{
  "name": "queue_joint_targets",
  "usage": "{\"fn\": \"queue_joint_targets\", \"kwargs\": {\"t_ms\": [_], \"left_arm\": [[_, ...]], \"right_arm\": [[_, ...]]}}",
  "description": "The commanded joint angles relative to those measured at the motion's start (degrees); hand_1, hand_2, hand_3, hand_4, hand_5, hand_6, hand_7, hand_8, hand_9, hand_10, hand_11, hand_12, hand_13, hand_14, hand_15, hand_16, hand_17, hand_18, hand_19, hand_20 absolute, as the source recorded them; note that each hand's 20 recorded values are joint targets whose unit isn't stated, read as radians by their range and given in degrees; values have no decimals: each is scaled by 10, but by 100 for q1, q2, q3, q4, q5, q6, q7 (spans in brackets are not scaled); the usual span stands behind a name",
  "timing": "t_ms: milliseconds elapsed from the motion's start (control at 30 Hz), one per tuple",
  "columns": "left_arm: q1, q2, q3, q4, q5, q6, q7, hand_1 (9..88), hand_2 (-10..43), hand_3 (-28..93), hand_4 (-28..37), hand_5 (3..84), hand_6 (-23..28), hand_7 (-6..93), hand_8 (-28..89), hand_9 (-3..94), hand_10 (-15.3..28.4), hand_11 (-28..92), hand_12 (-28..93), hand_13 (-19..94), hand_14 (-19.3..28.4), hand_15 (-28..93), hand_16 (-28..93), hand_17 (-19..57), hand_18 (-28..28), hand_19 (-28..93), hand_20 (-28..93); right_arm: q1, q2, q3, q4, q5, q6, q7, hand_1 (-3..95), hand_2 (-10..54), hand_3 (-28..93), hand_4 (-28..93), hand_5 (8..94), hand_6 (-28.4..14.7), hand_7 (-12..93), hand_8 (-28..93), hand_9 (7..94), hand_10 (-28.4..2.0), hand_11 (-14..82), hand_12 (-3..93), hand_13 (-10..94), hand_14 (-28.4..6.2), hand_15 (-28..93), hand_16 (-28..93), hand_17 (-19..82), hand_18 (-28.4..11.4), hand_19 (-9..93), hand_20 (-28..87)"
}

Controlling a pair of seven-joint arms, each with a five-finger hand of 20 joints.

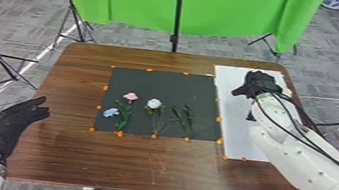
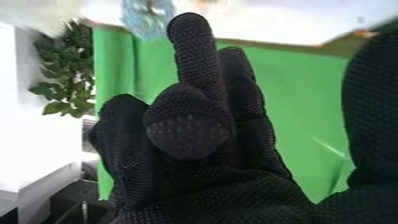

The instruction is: Arrange flowers

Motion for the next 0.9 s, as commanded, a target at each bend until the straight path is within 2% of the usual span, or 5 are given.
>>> {"fn": "queue_joint_targets", "kwargs": {"t_ms": [33, 167, 333, 500, 900], "left_arm": [[50, -48, -3, 4, 25, -50, -63, 286, -29, 668, -191, 441, 55, 106, -55, 441, 142, 210, 132, 361, 187, 197, 16, 59, 141, 83, 170], [0, -17, 23, 33, 28, -99, -98, 286, -28, 667, -192, 439, 55, 104, -55, 440, 143, 208, 132, 360, 187, 195, 15, 59, 141, 83, 170], [-60, 26, 45, 67, 26, -159, -112, 287, -27, 665, -192, 438, 56, 104, -53, 439, 142, 207, 132, 359, 187, 195, 16, 59, 141, 82, 170], [-84, 38, 43, 88, 24, -162, -121, 288, -27, 664, -191, 438, 56, 103, -53, 439, 142, 206, 133, 359, 186, 194, 16, 59, 140, 81, 169], [-191, 94, 76, 133, 37, -231, -128, 287, -27, 664, -189, 438, 56, 104, -53, 438, 142, 206, 134, 359, 186, 194, 17, 58, 140, 81, 170]], "right_arm": [[-59, 12, -114, 345, -249, 204, 107, 273, -95, 613, -126, 561, -17, 100, -59, 727, -167, 245, 289, 863, -53, 665, 354, 612, -182, 932, 656], [-73, -34, -161, 547, -182, 485, 115, 307, -95, 621, -134, 570, -11, 110, -63, 739, -158, 247, 282, 877, -39, 658, 352, 625, -172, 932, 656], [-149, -17, -307, 697, -29, 1333, 34, 404, -95, 650, -163, 631, -5, 151, -81, 791, -136, 251, 260, 900, -24, 648, 351, 643, -158, 932, 651], [-161, -5, -416, 685, -127, 1936, -75, 564, -95, 581, -190, 762, -9, 190, 95, 889, -94, 191, 366, 926, -12, 650, 354, 665, -150, 932, 662], [-133, 0, -575, -826, -111, 2593, -643, 591, -95, 589, -191, 809, -3, 223, 101, 904, -89, 308, 379, 937, -6, 655, 359, 674, -153, 932, 670]]}}
